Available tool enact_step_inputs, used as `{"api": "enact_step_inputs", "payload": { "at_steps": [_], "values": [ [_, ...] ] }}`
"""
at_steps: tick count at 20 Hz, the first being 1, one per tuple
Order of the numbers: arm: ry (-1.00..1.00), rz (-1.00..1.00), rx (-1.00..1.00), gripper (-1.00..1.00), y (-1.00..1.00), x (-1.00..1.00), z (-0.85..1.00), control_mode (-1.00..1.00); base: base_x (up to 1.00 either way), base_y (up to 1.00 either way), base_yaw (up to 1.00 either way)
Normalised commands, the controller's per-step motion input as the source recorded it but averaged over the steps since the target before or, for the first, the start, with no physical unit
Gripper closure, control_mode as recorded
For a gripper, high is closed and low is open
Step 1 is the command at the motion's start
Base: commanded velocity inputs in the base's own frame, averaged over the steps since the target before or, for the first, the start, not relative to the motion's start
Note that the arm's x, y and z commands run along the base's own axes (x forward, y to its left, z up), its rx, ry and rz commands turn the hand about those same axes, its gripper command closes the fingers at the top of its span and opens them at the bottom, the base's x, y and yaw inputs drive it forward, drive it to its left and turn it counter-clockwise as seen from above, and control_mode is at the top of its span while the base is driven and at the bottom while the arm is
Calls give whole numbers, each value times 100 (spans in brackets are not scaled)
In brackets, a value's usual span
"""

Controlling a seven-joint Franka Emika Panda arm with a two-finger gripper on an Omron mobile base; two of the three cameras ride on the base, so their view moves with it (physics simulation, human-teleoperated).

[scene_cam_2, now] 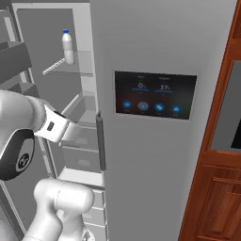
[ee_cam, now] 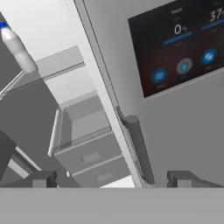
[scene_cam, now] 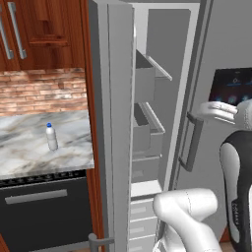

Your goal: Take the bottled waters from the counter and place them in the freezer to freeze. Close the freezer door after placing the bottles.

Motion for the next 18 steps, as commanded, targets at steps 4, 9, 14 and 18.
{"api": "enact_step_inputs", "payload": {
  "at_steps": [4,9,14,18],
  "values": [
    [-3,2,1,-100,-15,-1,-1,-100,0,0,0],
    [-24,0,-11,-100,0,-43,0,-100,0,0,0],
    [-5,0,-1,-100,0,-10,0,100,-4,0,0],
    [0,0,0,-100,0,0,0,100,-86,15,0]
  ]
}}
